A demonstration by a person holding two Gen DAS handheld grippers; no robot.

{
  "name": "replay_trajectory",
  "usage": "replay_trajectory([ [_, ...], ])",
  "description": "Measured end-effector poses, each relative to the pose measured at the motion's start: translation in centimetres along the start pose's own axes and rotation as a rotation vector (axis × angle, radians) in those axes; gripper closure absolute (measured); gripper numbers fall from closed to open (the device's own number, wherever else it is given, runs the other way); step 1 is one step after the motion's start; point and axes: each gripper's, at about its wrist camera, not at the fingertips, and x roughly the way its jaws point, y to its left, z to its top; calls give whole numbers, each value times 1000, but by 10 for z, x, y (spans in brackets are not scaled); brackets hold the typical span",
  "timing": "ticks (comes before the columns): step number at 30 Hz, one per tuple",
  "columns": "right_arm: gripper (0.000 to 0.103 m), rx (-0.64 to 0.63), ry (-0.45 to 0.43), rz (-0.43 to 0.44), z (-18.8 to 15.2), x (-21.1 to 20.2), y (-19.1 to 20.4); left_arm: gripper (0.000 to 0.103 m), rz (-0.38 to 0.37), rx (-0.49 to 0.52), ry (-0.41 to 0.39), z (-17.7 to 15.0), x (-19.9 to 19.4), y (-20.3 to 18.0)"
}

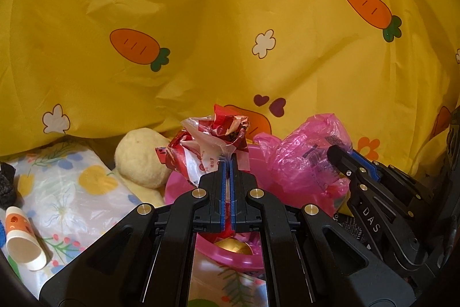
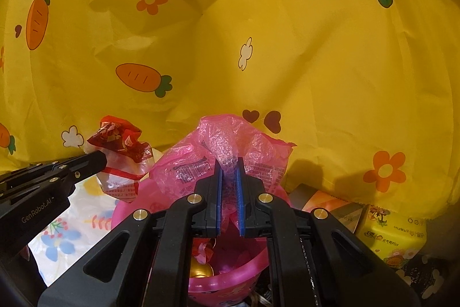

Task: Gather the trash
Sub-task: 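Carry both items over the pink bucket and open both tools to drop them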

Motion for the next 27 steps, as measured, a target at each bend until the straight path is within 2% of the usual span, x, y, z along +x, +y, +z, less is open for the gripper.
replay_trajectory([
  [10,94,0,20,-2,-5,10,-3,101,-62,-7,24,-4,16,-1],
  [15,94,2,26,0,-6,14,-5,101,-95,-44,46,-9,23,3],
  [19,89,5,31,2,-7,18,-5,101,-107,-58,55,-12,25,6],
  [24,77,10,35,9,-9,21,-3,100,-125,-85,73,-15,28,10],
  [27,73,13,29,7,-10,20,-3,84,-135,-106,81,-16,29,15],
])
